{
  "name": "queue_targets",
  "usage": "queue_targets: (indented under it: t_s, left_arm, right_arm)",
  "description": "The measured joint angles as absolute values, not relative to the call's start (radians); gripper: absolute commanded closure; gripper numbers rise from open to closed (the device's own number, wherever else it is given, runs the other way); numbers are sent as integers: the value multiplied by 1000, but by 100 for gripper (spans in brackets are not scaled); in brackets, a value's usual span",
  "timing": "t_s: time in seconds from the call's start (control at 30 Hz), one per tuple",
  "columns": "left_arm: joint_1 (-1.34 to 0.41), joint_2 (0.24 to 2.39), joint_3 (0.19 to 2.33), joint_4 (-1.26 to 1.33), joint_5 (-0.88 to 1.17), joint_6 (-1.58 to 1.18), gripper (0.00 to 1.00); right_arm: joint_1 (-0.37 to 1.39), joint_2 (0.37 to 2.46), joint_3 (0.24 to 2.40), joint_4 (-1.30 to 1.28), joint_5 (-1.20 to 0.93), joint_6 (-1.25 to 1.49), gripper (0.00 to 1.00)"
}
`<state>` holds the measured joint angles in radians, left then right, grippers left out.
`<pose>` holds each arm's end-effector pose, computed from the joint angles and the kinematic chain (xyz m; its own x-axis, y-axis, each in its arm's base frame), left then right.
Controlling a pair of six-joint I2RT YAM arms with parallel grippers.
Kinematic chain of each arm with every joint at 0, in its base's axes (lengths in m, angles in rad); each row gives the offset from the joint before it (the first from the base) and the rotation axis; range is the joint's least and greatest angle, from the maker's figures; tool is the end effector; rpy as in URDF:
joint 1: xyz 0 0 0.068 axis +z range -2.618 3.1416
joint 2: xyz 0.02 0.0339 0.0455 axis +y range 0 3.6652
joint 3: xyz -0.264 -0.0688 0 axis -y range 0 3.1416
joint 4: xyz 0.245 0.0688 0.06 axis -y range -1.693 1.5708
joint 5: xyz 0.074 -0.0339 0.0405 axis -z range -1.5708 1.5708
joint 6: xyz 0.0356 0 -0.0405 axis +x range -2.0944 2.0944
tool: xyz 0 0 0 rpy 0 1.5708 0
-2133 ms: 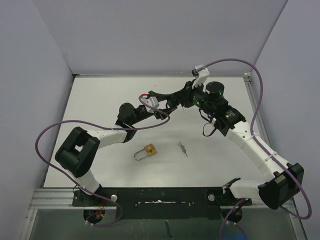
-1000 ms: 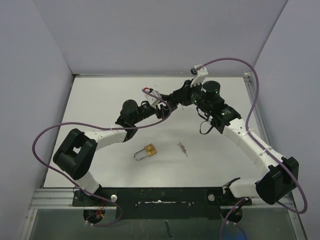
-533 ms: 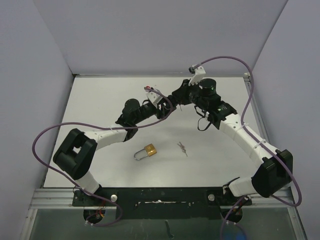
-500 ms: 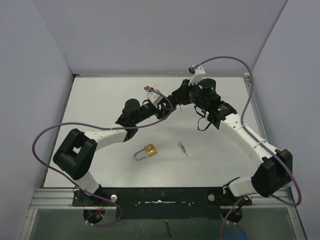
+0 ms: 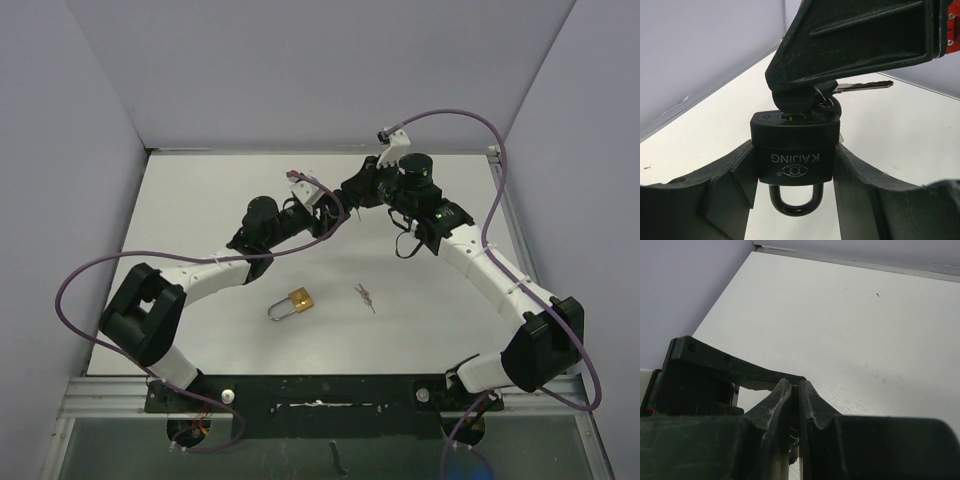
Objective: Unlock with the key
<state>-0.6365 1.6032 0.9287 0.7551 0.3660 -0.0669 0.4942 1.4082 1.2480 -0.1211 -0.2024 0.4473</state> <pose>0.2854 -0.2268 0.2799 0.0083 -0.0838 -0.9965 0.8443 0.5345 -0.0379 0.2900 0.1644 0.3639 -0.4949 0.2147 -0.8420 -0.4665 0.7519 0.4658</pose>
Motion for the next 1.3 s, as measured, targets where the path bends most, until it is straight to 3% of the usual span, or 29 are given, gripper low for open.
queue_targets:
  t_s: [0.4,1.3]
  left_arm:
    - [-679,1601,929,752,252,-56,100]
    - [-867,1711,989,900,-277,204,100]
  right_arm:
    - [490,1425,1283,-160,-184,460,100]
    - [528,1436,1338,-203,36,541,100]
